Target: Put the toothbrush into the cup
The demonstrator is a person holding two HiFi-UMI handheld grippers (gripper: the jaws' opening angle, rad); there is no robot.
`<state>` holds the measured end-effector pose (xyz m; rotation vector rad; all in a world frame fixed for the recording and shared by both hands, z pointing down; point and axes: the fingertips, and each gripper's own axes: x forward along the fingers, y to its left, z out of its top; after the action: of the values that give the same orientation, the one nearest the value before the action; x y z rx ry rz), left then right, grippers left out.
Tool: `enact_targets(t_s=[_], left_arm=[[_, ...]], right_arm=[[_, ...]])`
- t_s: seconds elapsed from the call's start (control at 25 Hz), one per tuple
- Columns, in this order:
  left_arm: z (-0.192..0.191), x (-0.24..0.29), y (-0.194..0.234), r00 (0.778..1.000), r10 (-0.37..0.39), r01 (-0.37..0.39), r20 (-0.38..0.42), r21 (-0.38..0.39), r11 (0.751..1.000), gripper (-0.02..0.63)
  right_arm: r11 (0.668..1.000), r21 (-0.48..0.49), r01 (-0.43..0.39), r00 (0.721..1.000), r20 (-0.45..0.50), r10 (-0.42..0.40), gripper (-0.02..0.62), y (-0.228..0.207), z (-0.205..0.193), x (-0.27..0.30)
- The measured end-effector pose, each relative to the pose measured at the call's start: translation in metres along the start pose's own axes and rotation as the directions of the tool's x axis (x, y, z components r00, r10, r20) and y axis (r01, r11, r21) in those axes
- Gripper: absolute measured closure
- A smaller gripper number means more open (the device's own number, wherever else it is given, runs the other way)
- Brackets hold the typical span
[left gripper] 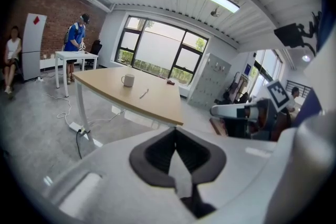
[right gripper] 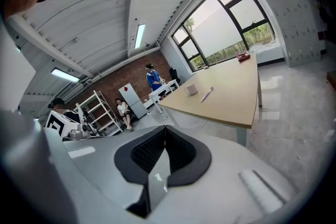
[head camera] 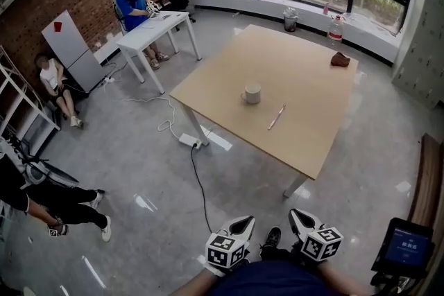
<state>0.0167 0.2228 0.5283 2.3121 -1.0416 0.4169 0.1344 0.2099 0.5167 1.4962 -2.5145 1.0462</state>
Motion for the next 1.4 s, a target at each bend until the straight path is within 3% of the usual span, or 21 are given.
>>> enact_targets(t_s=[0.44, 1.0, 1.4], left_arm=[[0.044, 0.056, -0.016, 1.000, 0.016, -0.016, 0.003, 0.045, 0.999, 0.601], [0.058, 0.074, 0.024, 0.993, 0.108, -0.107, 0.035, -0.029, 0.994, 0.601], [0.099, 0.106, 0.057, 0.997, 0.046, -0.045, 0.060, -0.013, 0.999, 0.601]], right_arm=[[0.999, 0.015, -0.041, 0.999, 0.009, 0.041, 0.583, -0.047, 0.052, 0.016], [0.998, -0.017, -0.063, 0.998, -0.024, 0.062, 0.583, -0.061, 0.076, 0.053], [0.999, -0.047, -0.012, 1.000, -0.011, 0.012, 0.584, -0.071, 0.108, 0.096]])
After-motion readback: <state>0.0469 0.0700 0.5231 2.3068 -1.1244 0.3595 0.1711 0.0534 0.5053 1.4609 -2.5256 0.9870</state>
